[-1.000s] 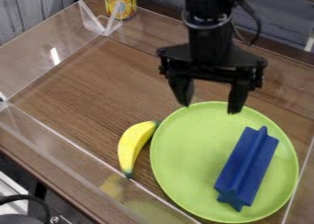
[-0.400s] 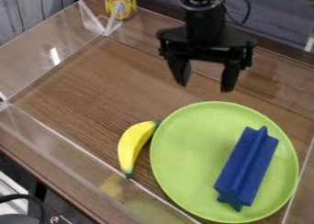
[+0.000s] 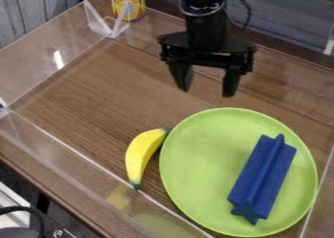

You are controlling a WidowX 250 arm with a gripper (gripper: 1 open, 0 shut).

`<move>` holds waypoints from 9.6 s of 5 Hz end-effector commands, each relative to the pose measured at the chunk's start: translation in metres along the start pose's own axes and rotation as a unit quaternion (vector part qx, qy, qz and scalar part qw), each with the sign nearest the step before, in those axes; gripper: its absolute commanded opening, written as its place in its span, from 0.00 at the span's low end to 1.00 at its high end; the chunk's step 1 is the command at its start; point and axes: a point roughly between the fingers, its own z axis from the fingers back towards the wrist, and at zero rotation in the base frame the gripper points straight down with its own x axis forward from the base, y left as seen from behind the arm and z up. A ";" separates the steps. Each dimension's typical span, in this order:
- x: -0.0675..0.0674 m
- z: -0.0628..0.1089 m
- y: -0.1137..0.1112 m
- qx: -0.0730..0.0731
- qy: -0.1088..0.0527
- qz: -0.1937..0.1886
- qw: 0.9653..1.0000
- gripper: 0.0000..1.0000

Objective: Put the blue object in the green plate

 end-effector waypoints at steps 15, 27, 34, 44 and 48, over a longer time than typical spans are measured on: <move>0.038 0.009 -0.008 -0.013 -0.035 -0.078 0.996 1.00; 0.101 -0.022 0.014 0.013 -0.087 -0.113 0.990 1.00; 0.096 -0.028 0.019 0.029 -0.115 -0.113 0.987 1.00; 0.089 -0.004 0.006 0.032 -0.084 -0.132 0.987 1.00; 0.099 0.012 0.016 0.048 -0.091 -0.061 0.993 1.00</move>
